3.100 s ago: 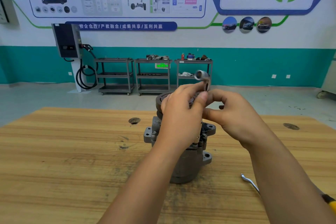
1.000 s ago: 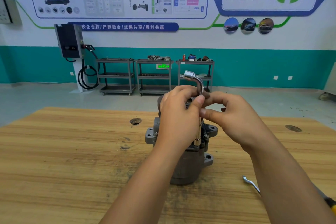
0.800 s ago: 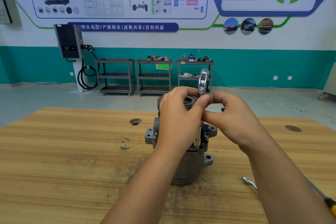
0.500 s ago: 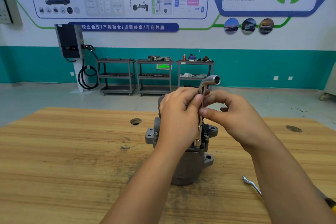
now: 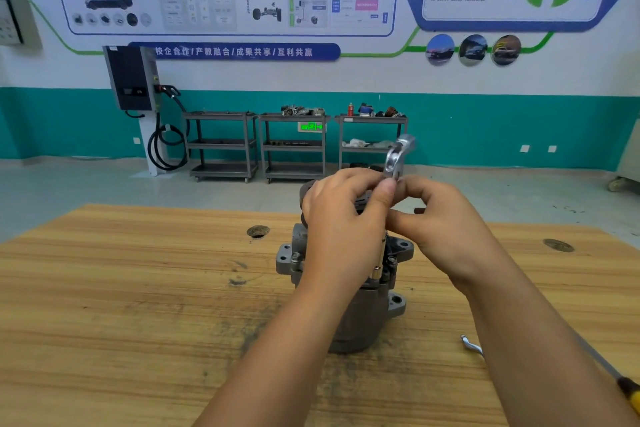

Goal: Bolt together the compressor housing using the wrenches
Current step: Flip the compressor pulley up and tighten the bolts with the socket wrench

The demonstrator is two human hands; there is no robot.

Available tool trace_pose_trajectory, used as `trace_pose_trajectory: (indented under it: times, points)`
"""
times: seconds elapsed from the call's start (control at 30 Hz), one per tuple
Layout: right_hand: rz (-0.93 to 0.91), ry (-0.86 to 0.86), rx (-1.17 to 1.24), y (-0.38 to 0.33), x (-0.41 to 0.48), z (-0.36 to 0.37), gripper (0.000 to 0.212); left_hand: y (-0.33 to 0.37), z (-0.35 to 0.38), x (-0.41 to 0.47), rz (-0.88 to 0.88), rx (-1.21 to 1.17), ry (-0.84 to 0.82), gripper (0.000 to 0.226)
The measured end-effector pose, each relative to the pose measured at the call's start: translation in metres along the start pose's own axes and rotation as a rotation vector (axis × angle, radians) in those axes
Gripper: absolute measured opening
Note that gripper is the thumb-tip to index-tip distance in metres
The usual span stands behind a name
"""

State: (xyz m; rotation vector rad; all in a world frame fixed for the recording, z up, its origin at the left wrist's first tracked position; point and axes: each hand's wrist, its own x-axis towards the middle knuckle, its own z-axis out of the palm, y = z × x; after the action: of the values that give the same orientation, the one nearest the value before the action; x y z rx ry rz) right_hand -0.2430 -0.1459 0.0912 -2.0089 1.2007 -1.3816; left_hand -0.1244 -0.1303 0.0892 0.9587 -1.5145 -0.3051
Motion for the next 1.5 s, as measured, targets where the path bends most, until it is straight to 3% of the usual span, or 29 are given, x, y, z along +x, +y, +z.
trace_pose_trajectory:
  times: [0.1, 0.3, 0.53, 0.67, 0.9, 1.07, 1.23, 1.33, 1.5]
  points:
    - [0.018, 0.065, -0.008, 0.001, -0.001, 0.002, 0.016, 0.001, 0.000, -0.002, 0.008, -0.036, 0.041, 0.006]
    - [0.007, -0.118, 0.047, -0.002, -0.001, -0.007, 0.021, -0.002, -0.001, 0.000, 0.010, -0.026, 0.059, 0.011]
    - [-0.032, 0.039, -0.045, -0.003, -0.002, 0.003, 0.016, 0.001, 0.000, -0.002, -0.060, -0.034, 0.037, 0.013]
    - [-0.036, -0.067, -0.014, -0.005, -0.002, 0.001, 0.024, -0.001, 0.000, -0.002, -0.033, -0.036, 0.055, 0.006]
    - [-0.068, -0.049, -0.079, -0.007, -0.002, -0.001, 0.011, -0.002, 0.003, -0.004, 0.024, -0.055, 0.088, 0.014]
    - [-0.108, -0.033, -0.170, -0.009, -0.001, -0.001, 0.013, 0.004, 0.003, -0.001, -0.058, -0.073, 0.138, 0.030]
    - [-0.076, -0.016, -0.245, -0.008, -0.001, -0.003, 0.013, 0.019, -0.006, 0.030, 0.016, 0.337, 0.151, 0.047]
    - [-0.065, -0.029, -0.240, -0.010, -0.001, -0.004, 0.013, 0.024, -0.010, 0.041, 0.014, 0.538, 0.060, 0.056]
    - [-0.086, -0.039, -0.220, -0.013, -0.002, -0.004, 0.018, 0.027, -0.007, 0.039, 0.131, 0.640, -0.027, 0.036]
